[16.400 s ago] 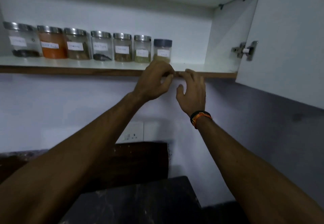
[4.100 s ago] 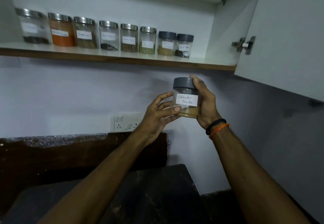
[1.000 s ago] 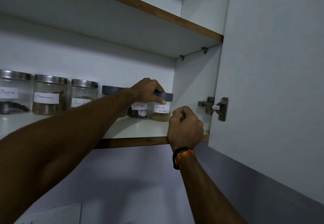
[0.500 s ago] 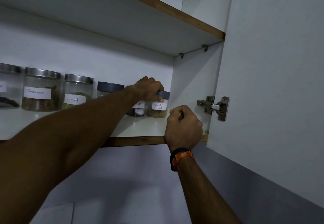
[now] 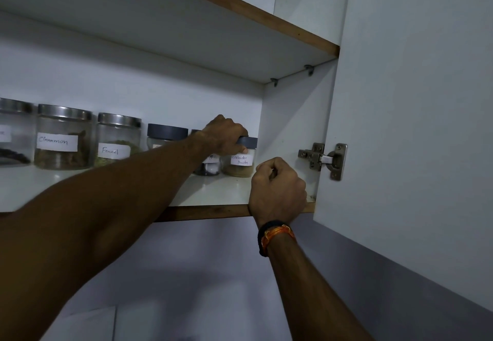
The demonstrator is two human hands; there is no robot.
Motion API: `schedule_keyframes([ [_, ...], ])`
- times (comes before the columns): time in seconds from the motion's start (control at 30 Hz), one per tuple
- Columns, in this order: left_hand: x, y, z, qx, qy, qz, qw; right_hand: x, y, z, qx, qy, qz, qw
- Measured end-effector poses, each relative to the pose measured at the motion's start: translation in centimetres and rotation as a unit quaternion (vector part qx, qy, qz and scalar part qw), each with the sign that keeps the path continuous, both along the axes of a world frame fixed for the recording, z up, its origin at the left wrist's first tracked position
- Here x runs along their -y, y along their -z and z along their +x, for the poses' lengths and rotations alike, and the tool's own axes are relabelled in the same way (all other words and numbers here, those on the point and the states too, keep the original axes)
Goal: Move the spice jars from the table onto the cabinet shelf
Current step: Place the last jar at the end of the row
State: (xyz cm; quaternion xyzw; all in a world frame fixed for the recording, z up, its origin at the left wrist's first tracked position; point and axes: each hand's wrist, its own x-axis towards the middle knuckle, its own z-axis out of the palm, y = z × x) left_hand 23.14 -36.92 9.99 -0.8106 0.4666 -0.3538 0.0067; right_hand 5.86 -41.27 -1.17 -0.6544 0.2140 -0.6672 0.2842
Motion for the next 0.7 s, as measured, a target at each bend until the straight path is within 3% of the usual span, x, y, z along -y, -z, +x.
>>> schedule_keyframes([
  [0.4, -4.7, 0.7, -4.4, -0.049, 0.029, -0.055, 0.997, -0.3, -0.5, -0.2, -0.038, 0.011, 0.012, 0.999],
  [0.7, -11.9, 3.0, -10.2, -0.132, 0.034, -0.047, 0.99, -1.0, -1.3, -2.4, -0.256, -0.05, -0.001, 0.965],
])
